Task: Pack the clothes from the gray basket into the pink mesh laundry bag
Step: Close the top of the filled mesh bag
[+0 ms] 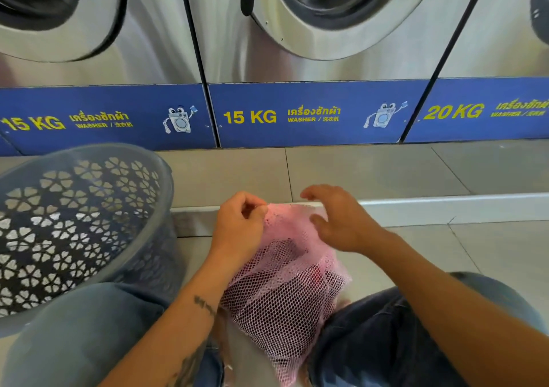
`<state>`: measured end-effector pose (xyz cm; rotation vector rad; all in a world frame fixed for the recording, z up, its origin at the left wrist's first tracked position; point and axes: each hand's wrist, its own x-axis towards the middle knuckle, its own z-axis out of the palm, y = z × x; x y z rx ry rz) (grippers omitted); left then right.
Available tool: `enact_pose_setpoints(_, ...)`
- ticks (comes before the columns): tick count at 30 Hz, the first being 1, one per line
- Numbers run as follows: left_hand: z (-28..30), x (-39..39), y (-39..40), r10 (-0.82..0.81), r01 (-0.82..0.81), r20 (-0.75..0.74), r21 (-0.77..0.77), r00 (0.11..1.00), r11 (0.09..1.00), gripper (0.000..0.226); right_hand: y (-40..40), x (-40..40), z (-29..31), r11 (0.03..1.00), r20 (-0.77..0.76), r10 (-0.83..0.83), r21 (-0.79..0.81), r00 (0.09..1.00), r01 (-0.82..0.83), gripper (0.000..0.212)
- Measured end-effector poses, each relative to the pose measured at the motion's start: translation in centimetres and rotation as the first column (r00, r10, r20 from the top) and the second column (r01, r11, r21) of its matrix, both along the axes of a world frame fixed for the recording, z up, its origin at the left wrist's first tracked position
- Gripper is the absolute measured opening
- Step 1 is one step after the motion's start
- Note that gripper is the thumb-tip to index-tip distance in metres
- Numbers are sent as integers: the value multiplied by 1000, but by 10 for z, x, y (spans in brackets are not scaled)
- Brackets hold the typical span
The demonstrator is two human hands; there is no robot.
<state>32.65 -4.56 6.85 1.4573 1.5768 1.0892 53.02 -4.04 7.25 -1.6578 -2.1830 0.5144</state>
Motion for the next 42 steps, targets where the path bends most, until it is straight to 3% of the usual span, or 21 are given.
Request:
enact_pose_setpoints(2, 0, -1, -1, -45, 45, 8, -10, 999, 999, 21, -11, -19, -3, 998, -34, 53, 36, 998, -52, 41)
enact_pose_setpoints(4, 0, 0, -2, -96, 97, 13, -32, 995, 995, 18, -15, -38, -6, 995, -99, 59, 81, 993, -51, 23)
enact_pose_setpoints(9, -12, -5, 1, -116, 98, -150, -126, 982, 987, 19, -17, -45, -8, 997, -246, -6, -76, 969, -14, 26)
enact_pose_setpoints(12, -28, -11, 3, -98, 56, -169, -240, 981, 969, 19, -22, -35, 2, 981, -148, 95, -153, 984, -118, 29)
enact_pose_setpoints(15, -37, -10, 4, -101, 59, -109, -335, 989, 940, 13, -22, -17, 7, 967, -3, 121, -227, 993, -118, 22)
enact_pose_setpoints(20, -36, 1, 7, -105, 68, -102, -320, 989, 945, 15, -17, 0, -2, 950, 40, 52, -309, 998, -37, 31)
enact_pose_setpoints(25, -40, -1, 8, -163, 165, 37, -350, 986, 922, 13, -13, 3, -24, 942, 57, -20, -333, 998, 38, 16)
enact_pose_setpoints(27, -45, -1, 8, -194, 204, 64, -356, 979, 912, 14, -14, 0, -29, 937, 23, -32, -348, 999, 38, 7)
enact_pose_setpoints(32, -48, 3, 6, -253, 259, 64, -353, 965, 899, 12, -20, -29, -34, 938, -168, -13, -343, 986, -46, 9)
enact_pose_setpoints(36, -49, 0, 8, -270, 283, 86, -351, 959, 893, 7, -19, -42, -40, 954, -241, -65, -301, 968, -11, 33)
enact_pose_setpoints(40, -46, -1, 10, -172, 309, 339, -408, 925, 859, 21, -11, -34, -40, 948, -309, -158, -315, 938, 56, 36)
enact_pose_setpoints(42, -51, 0, 13, -164, 281, 305, -396, 938, 874, 28, -9, -27, -38, 938, -350, -162, -345, 923, 34, 30)
